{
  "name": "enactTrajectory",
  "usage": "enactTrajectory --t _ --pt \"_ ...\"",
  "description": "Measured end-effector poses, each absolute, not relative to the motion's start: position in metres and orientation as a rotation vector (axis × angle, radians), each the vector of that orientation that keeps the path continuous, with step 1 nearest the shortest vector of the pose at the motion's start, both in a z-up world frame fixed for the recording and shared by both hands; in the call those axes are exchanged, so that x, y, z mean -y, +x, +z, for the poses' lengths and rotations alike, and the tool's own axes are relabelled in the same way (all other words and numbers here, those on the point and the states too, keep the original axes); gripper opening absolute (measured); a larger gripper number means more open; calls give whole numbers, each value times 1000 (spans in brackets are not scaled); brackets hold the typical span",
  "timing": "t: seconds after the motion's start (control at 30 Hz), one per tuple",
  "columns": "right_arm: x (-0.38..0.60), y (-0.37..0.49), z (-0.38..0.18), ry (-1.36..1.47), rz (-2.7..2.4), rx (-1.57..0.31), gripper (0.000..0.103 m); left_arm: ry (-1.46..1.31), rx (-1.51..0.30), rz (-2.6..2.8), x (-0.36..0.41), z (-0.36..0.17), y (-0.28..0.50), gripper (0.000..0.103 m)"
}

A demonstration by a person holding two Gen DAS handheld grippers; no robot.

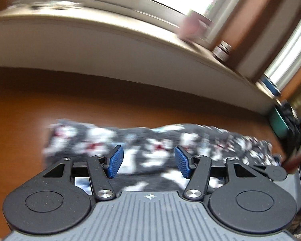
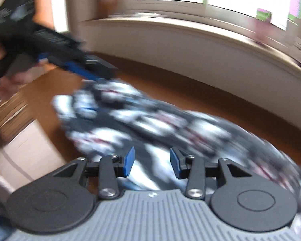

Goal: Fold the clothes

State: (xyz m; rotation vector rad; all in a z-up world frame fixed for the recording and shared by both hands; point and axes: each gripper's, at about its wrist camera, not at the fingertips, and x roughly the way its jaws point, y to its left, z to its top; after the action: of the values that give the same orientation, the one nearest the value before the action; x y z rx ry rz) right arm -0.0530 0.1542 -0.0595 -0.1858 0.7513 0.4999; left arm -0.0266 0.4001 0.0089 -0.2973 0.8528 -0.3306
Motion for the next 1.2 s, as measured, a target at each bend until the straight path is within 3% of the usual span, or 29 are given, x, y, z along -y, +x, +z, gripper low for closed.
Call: enactTrajectory --t 0.3,0.5,0.63,0.7,0.83,1.2 --pt "38 -69 -57 58 -12 -742 43 -88 -868 -587 -238 0 -18 64" --pt "152 -90 -49 75 -226 -698 43 28 -886 -693 -129 -22 -22 62" --pt "200 -89 -48 51 -266 -700 43 57 -915 -717 -88 -38 -21 59" --pt "212 -87 -46 42 -261 -703 43 60 -935 -725 -67 -48 -19 53" --pt "235 -70 -46 27 -214 -720 43 36 -982 -690 -52 -62 -13 45" --pt "257 -34 -60 25 -77 -830 40 20 -1035 -611 -42 -79 -8 42"
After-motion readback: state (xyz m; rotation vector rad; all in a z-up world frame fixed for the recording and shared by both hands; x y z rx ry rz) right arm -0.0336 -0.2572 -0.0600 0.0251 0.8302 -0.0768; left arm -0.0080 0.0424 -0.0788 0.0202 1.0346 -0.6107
